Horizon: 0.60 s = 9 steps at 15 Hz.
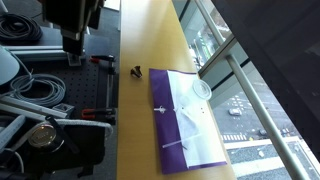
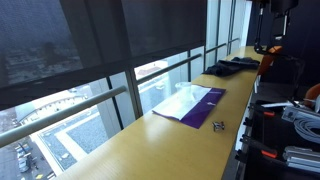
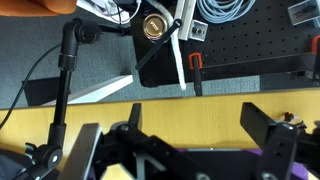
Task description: Lift the straw from the file and put it in the cup
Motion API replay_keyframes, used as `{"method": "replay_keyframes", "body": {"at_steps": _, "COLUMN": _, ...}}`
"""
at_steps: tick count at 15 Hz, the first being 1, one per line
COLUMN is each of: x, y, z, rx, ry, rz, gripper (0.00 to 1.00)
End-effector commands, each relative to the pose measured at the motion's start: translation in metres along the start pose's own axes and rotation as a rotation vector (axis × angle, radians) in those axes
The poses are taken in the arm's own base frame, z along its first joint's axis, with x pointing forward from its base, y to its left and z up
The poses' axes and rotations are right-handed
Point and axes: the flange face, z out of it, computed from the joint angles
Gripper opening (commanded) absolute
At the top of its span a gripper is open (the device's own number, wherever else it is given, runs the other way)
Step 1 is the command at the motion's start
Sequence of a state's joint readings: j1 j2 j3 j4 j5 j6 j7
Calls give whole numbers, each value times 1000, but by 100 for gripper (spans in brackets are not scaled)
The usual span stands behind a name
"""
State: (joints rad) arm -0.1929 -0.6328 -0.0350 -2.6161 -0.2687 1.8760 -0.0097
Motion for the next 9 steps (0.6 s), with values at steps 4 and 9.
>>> {"method": "replay_keyframes", "body": {"at_steps": 4, "x": 0, "y": 0, "z": 0, "rx": 0, "ry": -1, "rz": 0, "gripper": 100}}
{"method": "replay_keyframes", "body": {"at_steps": 9, "x": 56, "y": 10, "z": 22, "rx": -46, "ry": 140, "rz": 103, "gripper": 100}}
